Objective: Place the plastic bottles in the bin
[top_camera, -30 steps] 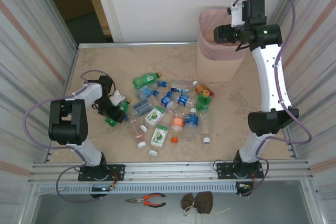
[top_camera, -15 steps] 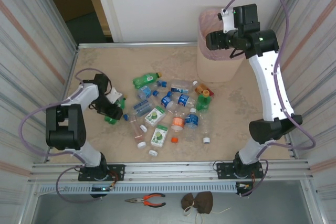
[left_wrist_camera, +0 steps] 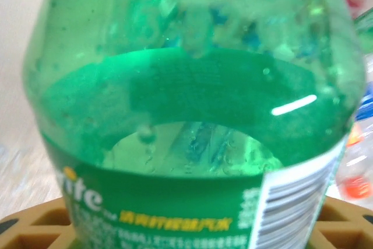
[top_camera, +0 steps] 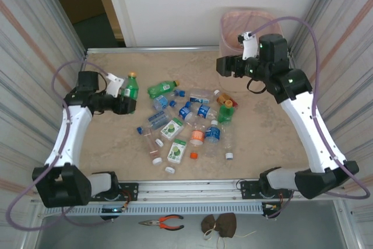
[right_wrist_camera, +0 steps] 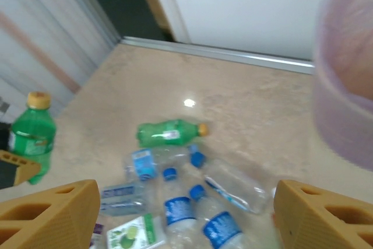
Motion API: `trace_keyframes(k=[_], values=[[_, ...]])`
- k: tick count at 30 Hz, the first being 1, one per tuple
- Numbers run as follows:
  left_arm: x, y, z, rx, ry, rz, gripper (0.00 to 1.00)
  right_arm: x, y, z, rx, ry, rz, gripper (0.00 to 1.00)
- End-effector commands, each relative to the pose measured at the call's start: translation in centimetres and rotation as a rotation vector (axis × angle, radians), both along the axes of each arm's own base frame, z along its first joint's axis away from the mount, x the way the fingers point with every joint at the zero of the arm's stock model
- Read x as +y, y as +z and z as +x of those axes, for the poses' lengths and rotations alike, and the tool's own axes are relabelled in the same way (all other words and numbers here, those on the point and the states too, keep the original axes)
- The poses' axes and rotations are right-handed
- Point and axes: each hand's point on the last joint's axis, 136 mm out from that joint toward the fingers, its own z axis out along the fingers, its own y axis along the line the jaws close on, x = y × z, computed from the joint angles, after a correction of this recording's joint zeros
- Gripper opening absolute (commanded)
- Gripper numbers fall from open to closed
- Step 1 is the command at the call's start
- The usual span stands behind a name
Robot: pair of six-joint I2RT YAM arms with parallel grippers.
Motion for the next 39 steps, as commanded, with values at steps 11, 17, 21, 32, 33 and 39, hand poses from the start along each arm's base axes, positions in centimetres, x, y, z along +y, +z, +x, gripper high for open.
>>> trace_keyframes(k=[11,17,21,32,33,39], values=[[-8.9,17.6,-5.2,-0.566,-0.35,-0.439,0.56,8.4,6.4,-7.0,-0.218,0.411,0.287,0.78],[-12.8,20.2,-8.5,-0.651,-0.532,-0.488,0.55,11.4,8.6,-11.7,-0.417,0.622,0.276,0.82],[-14.8,21.3,-11.1,-0.688,-0.671,-0.501,0.55,12.7,10.0,-15.4,-0.526,0.793,0.289,0.85],[-17.3,22.4,-15.5,-0.74,-0.891,-0.55,0.55,15.1,11.3,-19.4,-0.572,0.991,0.305,0.88],[-17.5,22.5,-15.7,-0.742,-0.898,-0.551,0.55,15.3,11.3,-19.7,-0.571,1.01,0.304,0.88],[-18.1,22.5,-16.3,-0.748,-0.918,-0.546,0.54,16.4,10.4,-20.4,-0.552,1.057,0.269,0.82]])
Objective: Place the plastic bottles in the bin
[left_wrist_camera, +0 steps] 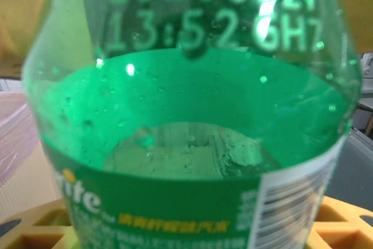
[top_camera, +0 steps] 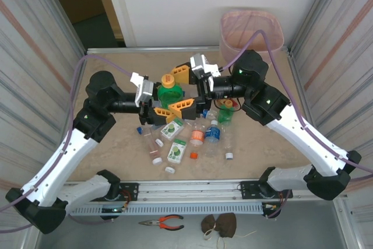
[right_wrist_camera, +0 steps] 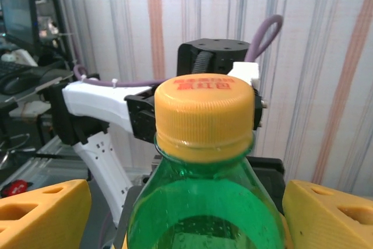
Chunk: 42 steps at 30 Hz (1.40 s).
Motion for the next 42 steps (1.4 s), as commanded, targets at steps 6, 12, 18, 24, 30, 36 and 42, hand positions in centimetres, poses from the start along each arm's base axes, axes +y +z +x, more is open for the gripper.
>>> trace_keyframes(k=[6,12,18,24,30,36,42], values=[[0.3,2.4,-1.1,-0.097,-0.019,-0.042,0.55,0.6,-1.3,-0.7,-0.033,0.036,-0.046,0.78],[0.3,2.4,-1.2,-0.098,-0.015,-0.042,0.55,0.6,-1.6,-0.8,-0.05,0.035,-0.043,0.68],[0.4,2.5,-1.2,-0.097,-0.006,-0.044,0.55,0.6,-1.6,-0.8,-0.056,0.028,-0.043,0.61],[0.7,2.3,-0.8,-0.1,0.045,-0.048,0.64,0.4,-1.0,-0.5,-0.065,-0.006,-0.026,0.58],[1.7,1.2,0.5,-0.09,0.195,-0.011,0.73,-0.6,0.0,0.8,-0.08,-0.111,0.004,0.56],[3.7,0.2,2.8,-0.059,0.418,0.001,0.78,-3.0,0.9,4.8,-0.045,-0.276,0.022,0.56],[6.8,-1.1,6.4,0.137,0.627,0.003,0.76,-7.4,1.0,11.9,0.034,-0.531,0.011,0.56]])
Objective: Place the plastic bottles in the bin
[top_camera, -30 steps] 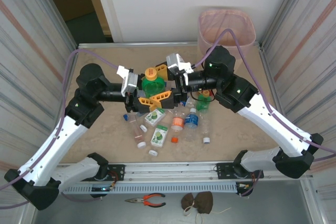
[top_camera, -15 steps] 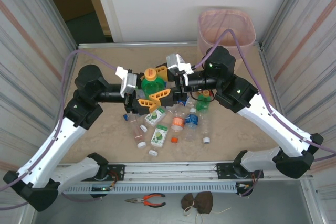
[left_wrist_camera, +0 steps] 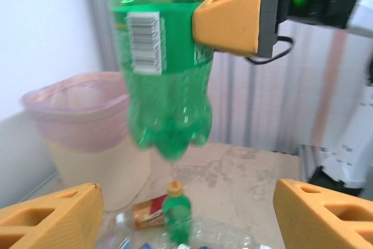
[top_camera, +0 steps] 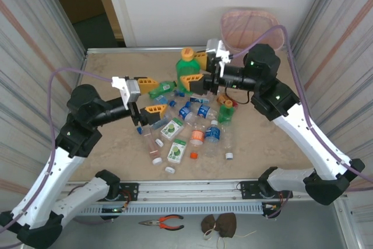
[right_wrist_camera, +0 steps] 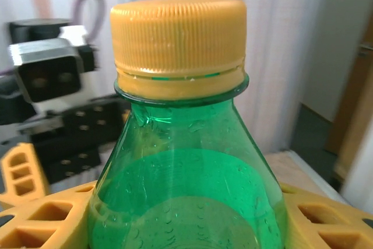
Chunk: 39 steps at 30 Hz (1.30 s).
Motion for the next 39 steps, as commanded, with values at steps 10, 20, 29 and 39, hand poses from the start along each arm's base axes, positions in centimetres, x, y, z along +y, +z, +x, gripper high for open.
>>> trace_keyframes(k=[10,20,29,39], values=[[9.5,-4.9,7.4,0.399,0.521,-0.15,0.74,-14.1,-1.1,15.9,0.179,-0.664,-0.019,0.53],[10.0,-6.6,8.0,0.434,0.542,-0.115,0.74,-25.1,-4.9,26.2,0.275,-1.136,-0.182,0.49],[9.7,-7.8,8.7,0.482,0.525,-0.088,0.75,-29.9,-9.8,32.0,0.399,-1.371,-0.305,0.48],[9.1,-9.4,9.2,0.525,0.495,-0.075,0.76,-30.6,-17.9,35.0,0.555,-1.41,-0.43,0.46]])
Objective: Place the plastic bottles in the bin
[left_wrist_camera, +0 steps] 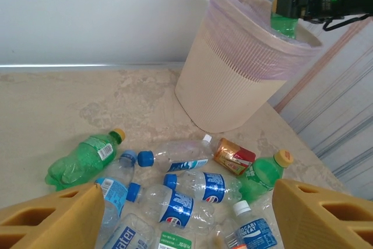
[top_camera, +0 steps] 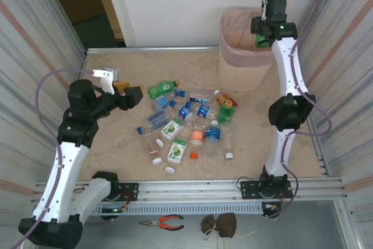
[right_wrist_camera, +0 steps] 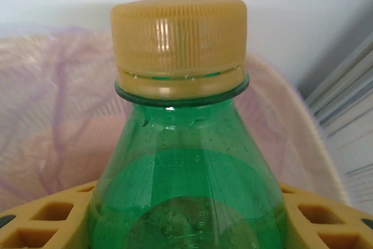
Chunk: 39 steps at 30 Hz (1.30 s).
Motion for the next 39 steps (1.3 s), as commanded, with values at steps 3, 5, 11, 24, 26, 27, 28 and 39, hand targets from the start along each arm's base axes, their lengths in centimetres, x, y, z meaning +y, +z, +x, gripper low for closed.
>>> trace_keyframes(k=[3,5,11,24,26,27,28,39], values=[[-0.4,-1.0,0.3,0.028,-0.03,-0.012,0.76,-0.9,-4.5,0.5,0.116,-0.047,-0.014,0.46],[-0.5,-1.4,0.5,0.042,-0.034,-0.012,0.76,-0.7,-6.3,0.8,0.155,-0.047,-0.016,0.46],[-0.5,-2.0,1.0,0.059,-0.036,-0.007,0.76,-0.8,-10.8,1.3,0.249,-0.052,-0.021,0.48],[0.8,-3.8,1.4,0.121,0.033,0.062,0.75,-1.2,-17.2,1.6,0.382,-0.074,-0.038,0.65],[0.9,-4.2,1.5,0.136,0.041,0.068,0.75,-1.0,-16.9,1.7,0.374,-0.073,-0.032,0.69],[0.9,-4.4,1.5,0.144,0.044,0.072,0.75,-1.1,-16.5,1.7,0.368,-0.076,-0.032,0.71],[1.0,-4.6,1.5,0.153,0.046,0.074,0.75,-1.0,-16.2,1.7,0.361,-0.074,-0.031,0.73],[2.1,-9.1,1.8,0.323,0.109,0.13,0.74,-0.4,-8.5,1.0,0.223,-0.057,-0.043,0.81]])
